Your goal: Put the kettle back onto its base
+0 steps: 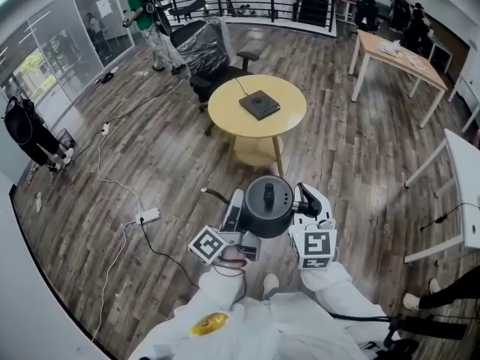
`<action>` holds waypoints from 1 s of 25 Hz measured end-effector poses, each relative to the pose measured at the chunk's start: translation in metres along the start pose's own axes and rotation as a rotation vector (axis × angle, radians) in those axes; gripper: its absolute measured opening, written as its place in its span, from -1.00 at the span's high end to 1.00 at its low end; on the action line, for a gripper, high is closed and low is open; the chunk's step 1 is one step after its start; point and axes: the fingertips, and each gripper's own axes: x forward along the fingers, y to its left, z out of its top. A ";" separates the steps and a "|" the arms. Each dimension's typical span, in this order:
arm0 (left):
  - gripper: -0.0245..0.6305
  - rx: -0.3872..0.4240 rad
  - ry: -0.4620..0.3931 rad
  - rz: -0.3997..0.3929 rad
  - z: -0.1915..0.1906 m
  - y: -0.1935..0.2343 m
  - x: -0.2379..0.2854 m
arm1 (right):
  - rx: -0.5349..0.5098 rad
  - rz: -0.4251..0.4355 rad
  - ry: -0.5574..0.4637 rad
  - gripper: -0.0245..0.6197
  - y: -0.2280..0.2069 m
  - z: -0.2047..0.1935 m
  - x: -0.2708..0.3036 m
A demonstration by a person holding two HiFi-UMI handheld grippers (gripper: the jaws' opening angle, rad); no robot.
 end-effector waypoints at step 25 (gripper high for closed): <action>0.12 -0.010 -0.033 0.024 0.020 0.057 0.128 | 0.012 0.043 -0.003 0.90 -0.061 -0.019 0.132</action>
